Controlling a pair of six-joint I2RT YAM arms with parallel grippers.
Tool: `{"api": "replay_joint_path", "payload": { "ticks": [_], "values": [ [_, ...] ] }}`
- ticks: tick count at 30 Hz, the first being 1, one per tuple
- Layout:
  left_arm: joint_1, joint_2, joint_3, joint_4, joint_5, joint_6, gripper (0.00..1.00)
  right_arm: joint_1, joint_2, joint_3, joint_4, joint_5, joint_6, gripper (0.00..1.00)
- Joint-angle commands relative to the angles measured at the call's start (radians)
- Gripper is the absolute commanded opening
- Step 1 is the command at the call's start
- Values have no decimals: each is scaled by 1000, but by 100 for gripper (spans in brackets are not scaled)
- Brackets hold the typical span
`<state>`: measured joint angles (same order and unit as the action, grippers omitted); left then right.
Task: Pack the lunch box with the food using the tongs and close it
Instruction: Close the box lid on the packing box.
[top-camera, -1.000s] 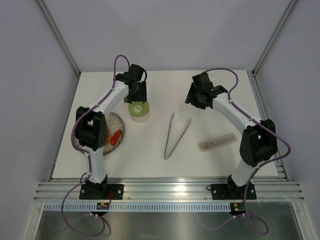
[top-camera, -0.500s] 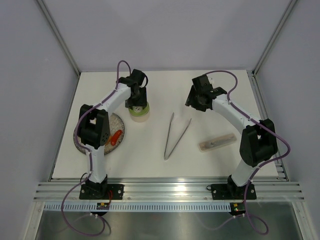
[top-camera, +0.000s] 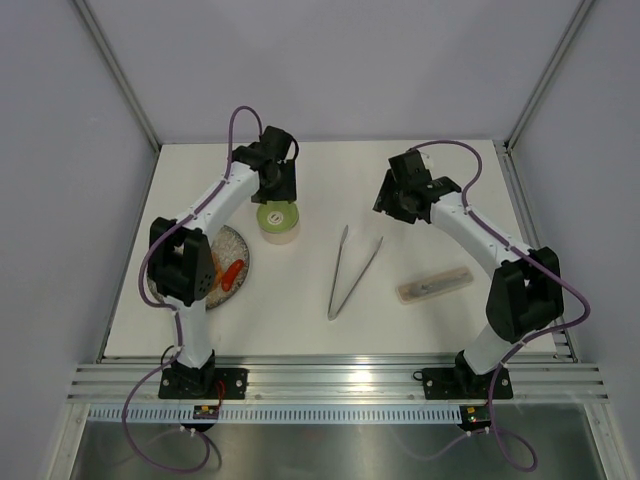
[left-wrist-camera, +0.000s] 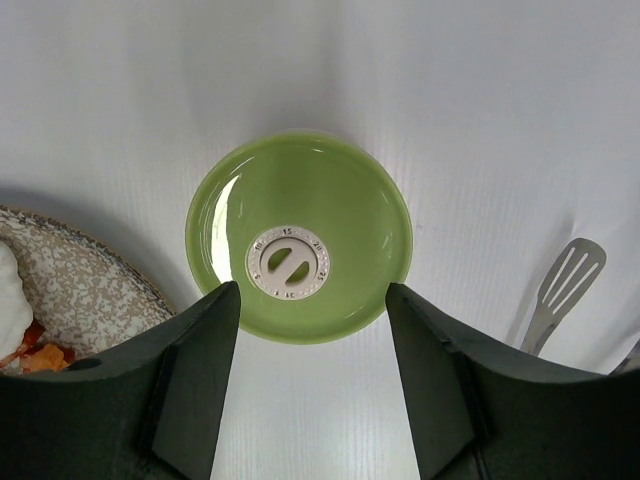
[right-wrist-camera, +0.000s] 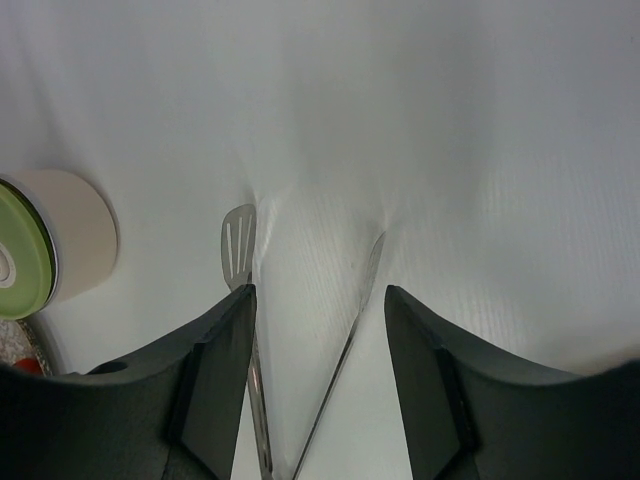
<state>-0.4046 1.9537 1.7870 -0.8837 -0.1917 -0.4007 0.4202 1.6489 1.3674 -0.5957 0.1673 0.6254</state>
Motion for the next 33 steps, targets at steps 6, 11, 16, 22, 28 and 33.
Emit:
{"api": "replay_joint_path", "payload": {
  "ticks": [6, 11, 16, 22, 28, 33],
  "values": [
    [-2, 142, 12, 8, -6, -30, 64, 3, -43, -42, 20, 26, 16, 62],
    [-7, 185, 12, -43, -3, -30, 63, 5, -44, -45, 23, 24, 17, 62],
    [-16, 136, 107, -106, -25, 2, 63, 3, -40, -34, 19, 26, 11, 62],
    [-31, 16, 157, -78, -71, 13, 64, 5, -49, -13, 4, 43, -1, 63],
    [-30, 37, 169, -84, -87, 10, 65, 3, -60, -13, -1, 49, -4, 63],
    [-28, 48, -12, -12, -83, -19, 64, 3, -57, -27, 4, 41, 0, 63]
  ]
}}
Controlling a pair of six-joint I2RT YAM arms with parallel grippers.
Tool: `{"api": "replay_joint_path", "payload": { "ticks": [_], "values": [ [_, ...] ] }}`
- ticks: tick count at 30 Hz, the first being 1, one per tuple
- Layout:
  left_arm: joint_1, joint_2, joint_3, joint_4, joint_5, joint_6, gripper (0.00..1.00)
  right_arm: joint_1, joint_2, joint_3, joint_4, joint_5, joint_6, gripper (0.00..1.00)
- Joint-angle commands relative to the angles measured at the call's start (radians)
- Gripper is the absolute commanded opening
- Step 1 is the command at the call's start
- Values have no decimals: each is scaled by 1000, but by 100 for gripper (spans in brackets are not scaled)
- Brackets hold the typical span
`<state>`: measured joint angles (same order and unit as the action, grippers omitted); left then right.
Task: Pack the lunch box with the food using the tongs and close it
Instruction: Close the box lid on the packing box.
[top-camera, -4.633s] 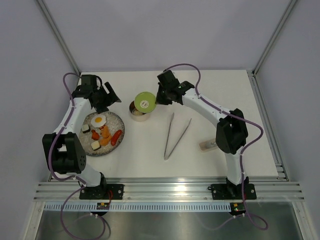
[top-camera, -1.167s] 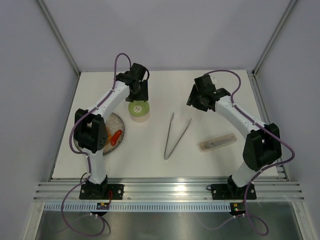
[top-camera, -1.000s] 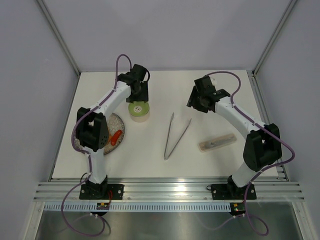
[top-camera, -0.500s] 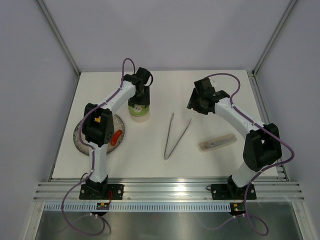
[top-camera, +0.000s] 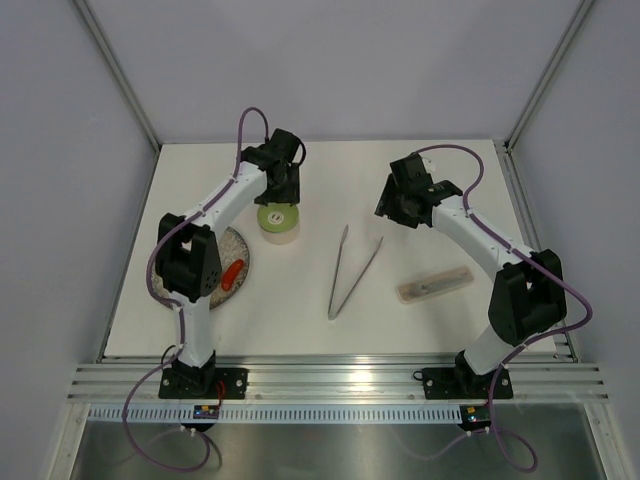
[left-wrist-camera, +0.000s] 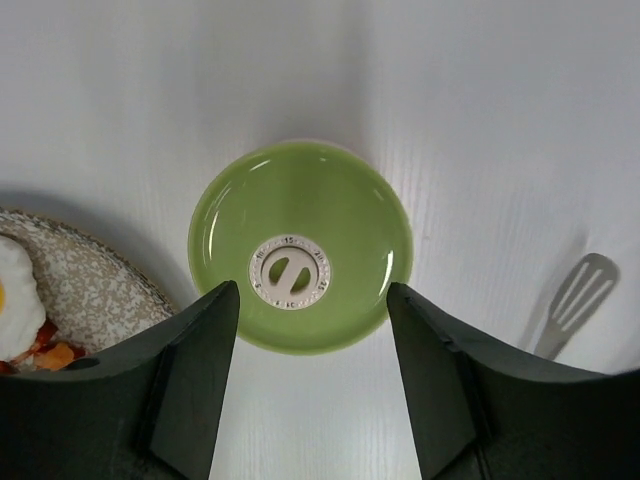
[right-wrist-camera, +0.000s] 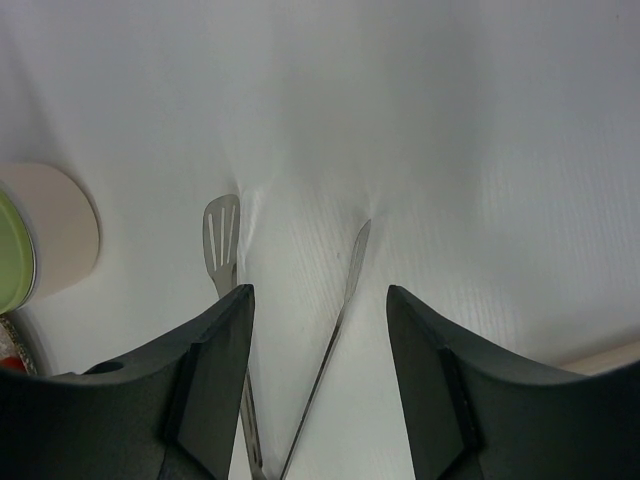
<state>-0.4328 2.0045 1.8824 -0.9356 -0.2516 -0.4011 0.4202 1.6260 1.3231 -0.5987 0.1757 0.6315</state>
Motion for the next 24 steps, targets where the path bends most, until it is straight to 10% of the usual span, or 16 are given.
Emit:
{"api": "replay_joint_path", "payload": {
  "ticks": [1, 8, 24],
  "values": [
    [0, 0, -139, 64, -14, -24, 64, 5, -34, 15, 7, 33, -3, 63],
    [-1, 53, -305, 126, 69, -74, 62, 3, -31, -5, 16, 24, 0, 63],
    [0, -121, -144, 93, -55, -41, 64, 3, -54, -13, 17, 28, 2, 63]
  ]
}}
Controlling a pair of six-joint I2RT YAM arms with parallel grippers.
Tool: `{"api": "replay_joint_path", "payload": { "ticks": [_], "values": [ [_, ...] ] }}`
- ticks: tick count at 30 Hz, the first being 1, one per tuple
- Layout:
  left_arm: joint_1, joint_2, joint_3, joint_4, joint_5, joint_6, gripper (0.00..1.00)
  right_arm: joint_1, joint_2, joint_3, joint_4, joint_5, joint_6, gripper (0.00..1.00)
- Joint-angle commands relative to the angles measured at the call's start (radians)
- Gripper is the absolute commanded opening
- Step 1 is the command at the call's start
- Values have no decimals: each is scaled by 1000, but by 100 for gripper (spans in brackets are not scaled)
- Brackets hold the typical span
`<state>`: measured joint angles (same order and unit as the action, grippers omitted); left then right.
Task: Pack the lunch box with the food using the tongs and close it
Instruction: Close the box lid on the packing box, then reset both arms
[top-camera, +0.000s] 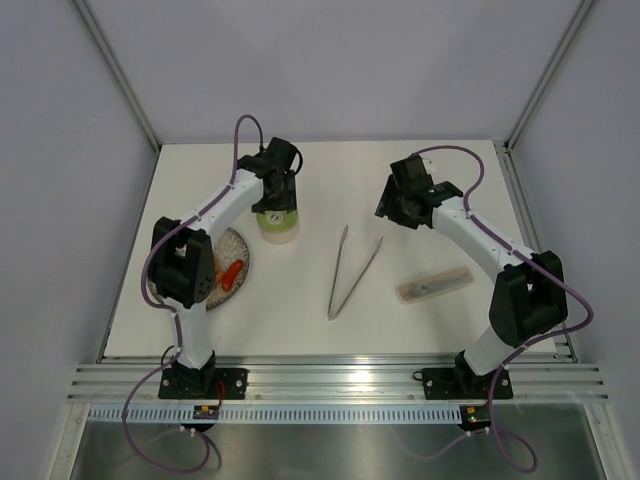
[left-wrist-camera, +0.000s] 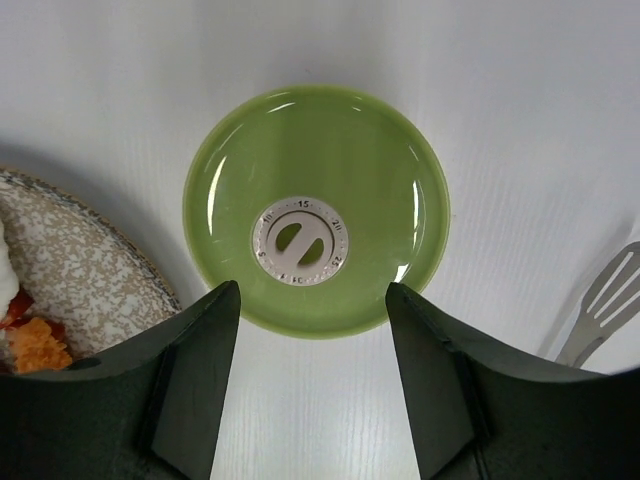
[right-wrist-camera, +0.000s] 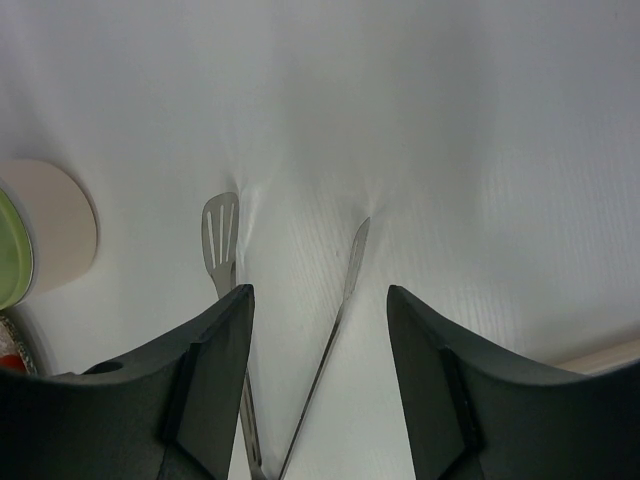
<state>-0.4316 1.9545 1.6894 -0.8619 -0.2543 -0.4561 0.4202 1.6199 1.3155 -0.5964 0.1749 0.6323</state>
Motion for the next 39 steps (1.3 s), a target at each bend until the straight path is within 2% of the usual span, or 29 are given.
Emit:
{"api": "replay_joint_path", "payload": {
  "ticks": [1, 5, 11, 15, 18, 24, 28, 29, 33, 35, 39],
  "values": [
    [-1, -68, 41, 27, -57, 13, 64, 5, -49, -9, 14, 29, 0, 63],
    [5, -46, -45, 87, -53, -12, 65, 3, -49, -16, 14, 29, 1, 63],
    [19, -9, -247, 187, 64, -98, 64, 5, -52, -30, 15, 29, 0, 63],
    [17, -15, -246, 173, 60, -98, 63, 5, -54, -30, 14, 26, -3, 64],
    [17, -75, -192, 127, 18, -81, 64, 5, -61, -24, 10, 37, -13, 64],
    [10, -247, -108, 81, -22, -38, 65, 5, -104, 11, -22, 100, -39, 64],
    [8, -411, -184, 155, 45, 10, 68, 5, -166, 5, -31, 146, -75, 94],
    [10, -443, -201, 170, 64, 31, 69, 3, -198, -1, -31, 162, -91, 98],
    [8, -609, -293, 198, 144, 63, 80, 3, -267, -25, -83, 225, -105, 100],
    [10, -666, -363, 201, 187, 77, 89, 3, -314, -38, -124, 258, -106, 100],
    [10, -847, -526, 260, 175, 65, 99, 5, -405, -90, -171, 317, -114, 100]
  ]
}}
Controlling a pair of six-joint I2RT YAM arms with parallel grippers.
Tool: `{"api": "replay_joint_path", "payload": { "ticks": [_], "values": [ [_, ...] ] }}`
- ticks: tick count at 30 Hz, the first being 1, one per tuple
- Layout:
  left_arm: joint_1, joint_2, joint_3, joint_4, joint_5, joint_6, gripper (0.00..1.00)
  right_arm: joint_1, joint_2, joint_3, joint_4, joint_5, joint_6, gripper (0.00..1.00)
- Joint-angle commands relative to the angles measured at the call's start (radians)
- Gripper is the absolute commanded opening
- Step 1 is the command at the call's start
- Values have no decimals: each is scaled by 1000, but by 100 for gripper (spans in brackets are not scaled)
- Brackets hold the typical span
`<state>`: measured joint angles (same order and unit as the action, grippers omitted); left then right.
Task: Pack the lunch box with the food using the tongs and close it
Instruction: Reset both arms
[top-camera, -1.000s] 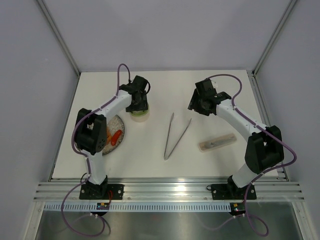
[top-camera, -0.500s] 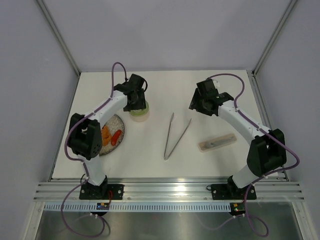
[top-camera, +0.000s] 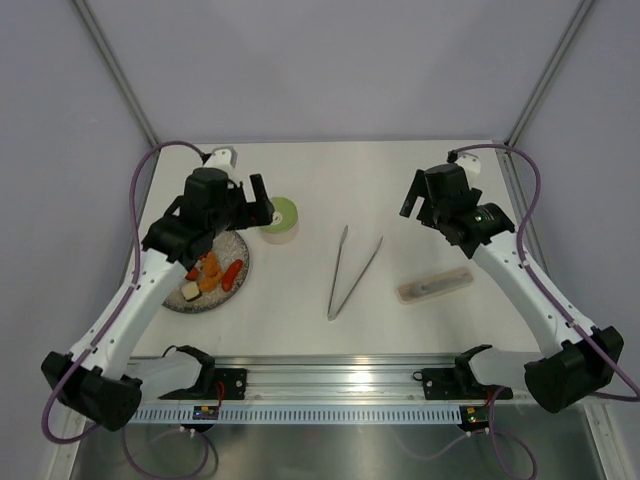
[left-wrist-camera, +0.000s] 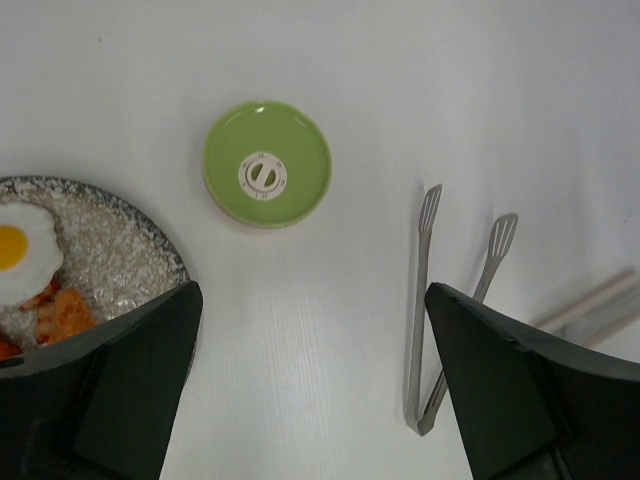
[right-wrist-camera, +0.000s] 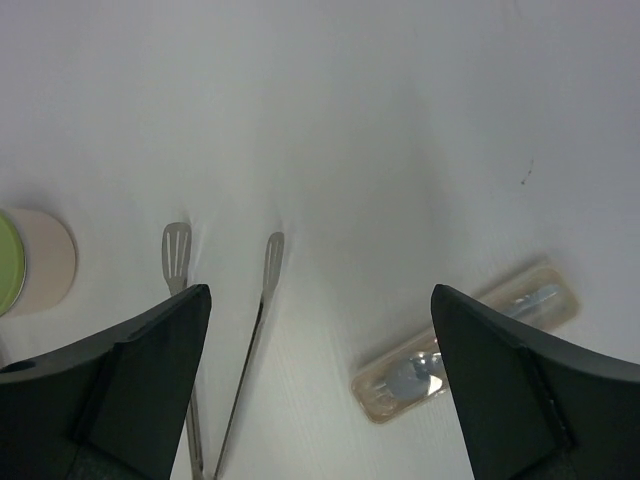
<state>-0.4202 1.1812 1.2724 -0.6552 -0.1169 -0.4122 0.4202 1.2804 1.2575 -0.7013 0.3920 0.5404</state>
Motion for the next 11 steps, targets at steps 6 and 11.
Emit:
{"api": "replay_joint_path", "payload": {
  "ticks": [6, 11],
  "values": [
    [-2, -268, -231, 46, -9, 7, 99, 3, -167, -89, -170, 137, 21, 100],
    [-3, -305, -232, 12, -32, 6, 99, 5, -196, -139, -172, 122, 20, 99]
  ]
}}
